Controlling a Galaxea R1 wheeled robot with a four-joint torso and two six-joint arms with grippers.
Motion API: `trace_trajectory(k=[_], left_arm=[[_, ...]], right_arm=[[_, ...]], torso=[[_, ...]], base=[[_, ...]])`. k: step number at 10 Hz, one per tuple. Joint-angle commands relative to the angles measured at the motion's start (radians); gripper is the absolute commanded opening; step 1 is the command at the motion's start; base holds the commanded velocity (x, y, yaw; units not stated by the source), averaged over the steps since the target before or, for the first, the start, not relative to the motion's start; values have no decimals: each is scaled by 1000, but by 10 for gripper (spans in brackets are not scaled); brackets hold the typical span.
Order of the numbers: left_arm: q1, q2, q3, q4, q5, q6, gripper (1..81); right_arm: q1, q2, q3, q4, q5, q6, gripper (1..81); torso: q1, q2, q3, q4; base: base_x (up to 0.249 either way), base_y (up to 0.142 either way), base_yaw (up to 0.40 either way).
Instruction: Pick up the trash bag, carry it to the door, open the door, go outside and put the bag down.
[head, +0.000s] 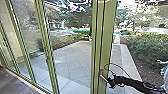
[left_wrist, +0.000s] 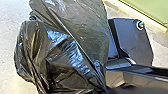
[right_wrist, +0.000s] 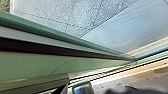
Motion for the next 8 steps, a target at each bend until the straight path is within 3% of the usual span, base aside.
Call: trace_trajectory(k=[1, 2, 3, 8], left_arm=[[-39, 3, 0, -14, 58, 1, 10], [-39, 2, 0, -15, 58, 1, 10], [-40, 0, 0, -15, 58, 1, 10], [-34, -3, 0, -24, 58, 1, 10]], right_arm=[[22, 107, 61, -20, -203, -50, 811], [25, 102, 63, -20, -203, -50, 811], [29, 99, 63, -19, -203, -50, 811], [91, 59, 66, 1, -200, -50, 811]], torso=[[1, 0, -92, 0], [1, -1, -117, 0], [1, -1, -78, 0], [1, -2, -96, -1]], base=[[0, 0, 0], [0, 0, 0], [0, 0, 0], [0, 0, 0]])
